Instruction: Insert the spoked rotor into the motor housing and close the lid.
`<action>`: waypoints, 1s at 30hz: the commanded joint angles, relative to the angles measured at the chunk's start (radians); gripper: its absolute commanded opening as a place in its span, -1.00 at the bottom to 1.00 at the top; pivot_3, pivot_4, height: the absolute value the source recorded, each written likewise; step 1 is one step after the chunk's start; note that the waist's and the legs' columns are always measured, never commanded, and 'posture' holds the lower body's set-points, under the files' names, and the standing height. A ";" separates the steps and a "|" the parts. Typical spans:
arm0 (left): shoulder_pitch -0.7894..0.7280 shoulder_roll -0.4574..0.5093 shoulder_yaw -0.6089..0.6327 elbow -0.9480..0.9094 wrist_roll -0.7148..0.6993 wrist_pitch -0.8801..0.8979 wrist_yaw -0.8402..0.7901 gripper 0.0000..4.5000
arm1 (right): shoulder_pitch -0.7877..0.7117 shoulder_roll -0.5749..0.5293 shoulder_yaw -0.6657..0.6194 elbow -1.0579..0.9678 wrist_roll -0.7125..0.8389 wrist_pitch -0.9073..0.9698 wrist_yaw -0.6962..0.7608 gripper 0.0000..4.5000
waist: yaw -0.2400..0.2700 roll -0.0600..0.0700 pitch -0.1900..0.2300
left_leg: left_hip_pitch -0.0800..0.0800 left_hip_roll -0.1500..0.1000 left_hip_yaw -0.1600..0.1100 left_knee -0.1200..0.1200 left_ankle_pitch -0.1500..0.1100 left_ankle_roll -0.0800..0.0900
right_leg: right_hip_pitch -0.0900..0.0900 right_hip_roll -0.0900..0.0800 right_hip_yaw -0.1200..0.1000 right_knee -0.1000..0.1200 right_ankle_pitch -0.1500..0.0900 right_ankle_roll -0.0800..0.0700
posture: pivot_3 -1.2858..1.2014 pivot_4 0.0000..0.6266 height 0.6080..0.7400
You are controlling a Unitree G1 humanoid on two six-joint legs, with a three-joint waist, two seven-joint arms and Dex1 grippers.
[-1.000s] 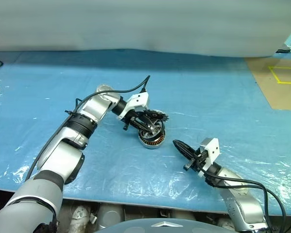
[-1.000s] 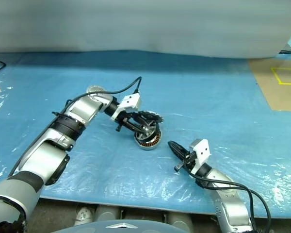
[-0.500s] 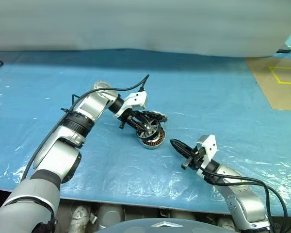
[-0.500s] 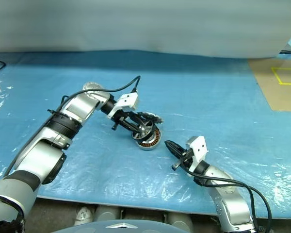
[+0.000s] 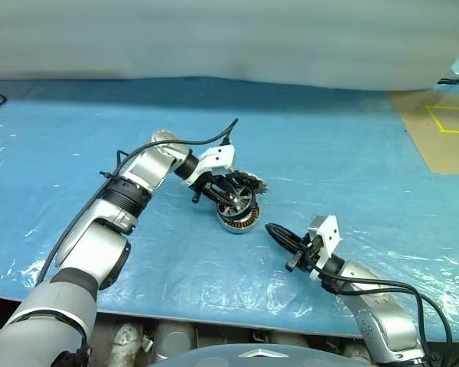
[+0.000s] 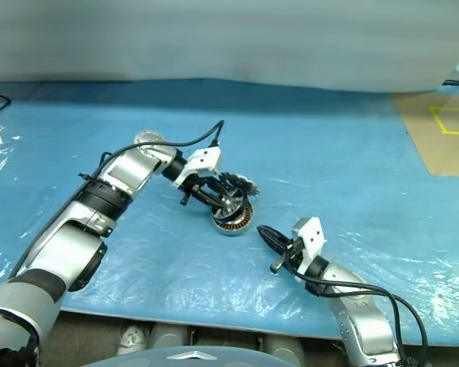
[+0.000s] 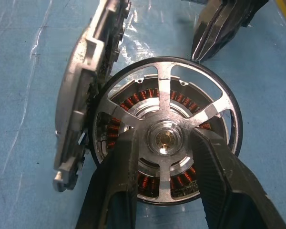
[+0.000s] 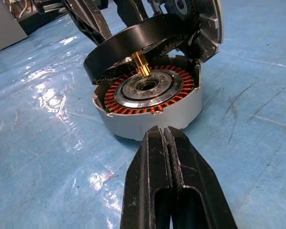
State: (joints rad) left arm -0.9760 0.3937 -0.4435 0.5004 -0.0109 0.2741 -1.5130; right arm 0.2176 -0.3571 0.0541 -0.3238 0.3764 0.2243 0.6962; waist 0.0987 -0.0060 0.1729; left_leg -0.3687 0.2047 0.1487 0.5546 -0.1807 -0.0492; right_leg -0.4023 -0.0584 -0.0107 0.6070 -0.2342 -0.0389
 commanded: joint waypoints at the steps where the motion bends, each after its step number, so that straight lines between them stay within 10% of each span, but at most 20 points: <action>1: -0.010 -0.011 -0.024 -0.011 0.012 -0.015 -0.023 -0.42 | 0.008 0.000 0.004 -0.019 0.007 -0.025 0.008 -1.00 | 0.001 0.000 0.000 | 0.000 0.000 0.000 0.000 0.000 0.000 | 0.000 0.000 0.000 0.000 0.000 0.000 | 0.03 -0.52 1.00; 12: -0.029 0.021 -0.025 -0.036 0.020 -0.027 -0.096 0.99 | 0.008 0.001 0.012 0.007 -0.007 -0.044 0.010 -1.00 | -0.002 0.000 0.000 | 0.000 0.000 0.000 -0.001 0.000 0.000 | 0.000 0.000 0.000 0.000 0.000 0.000 | 0.03 -0.52 1.00; 18: -0.055 0.022 0.012 -0.086 -0.036 0.038 -0.100 0.99 | 0.004 -0.003 0.013 0.011 -0.008 -0.042 0.015 -1.00 | -0.001 0.000 0.000 | 0.000 0.000 0.000 -0.001 0.000 0.000 | 0.000 0.000 0.000 0.000 0.000 0.000 | 0.03 -0.52 1.00; 30: 0.062 0.151 -0.007 -0.376 -0.242 0.258 -0.080 -0.67 | 0.008 -0.011 0.002 0.016 -0.008 -0.044 0.015 -1.00 | -0.003 0.001 0.000 | 0.000 0.000 0.001 -0.003 0.000 0.000 | -0.001 0.000 0.000 -0.001 -0.001 -0.001 | 0.03 -0.52 1.00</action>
State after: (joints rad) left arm -0.9339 0.5334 -0.4629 0.1745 -0.2404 0.5129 -1.6066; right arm 0.2207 -0.3634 0.0625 -0.2944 0.3637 0.2017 0.7043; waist 0.0956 -0.0046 0.1730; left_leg -0.3686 0.2052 0.1494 0.5521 -0.1807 -0.0492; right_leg -0.4033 -0.0581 -0.0109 0.6063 -0.2348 -0.0397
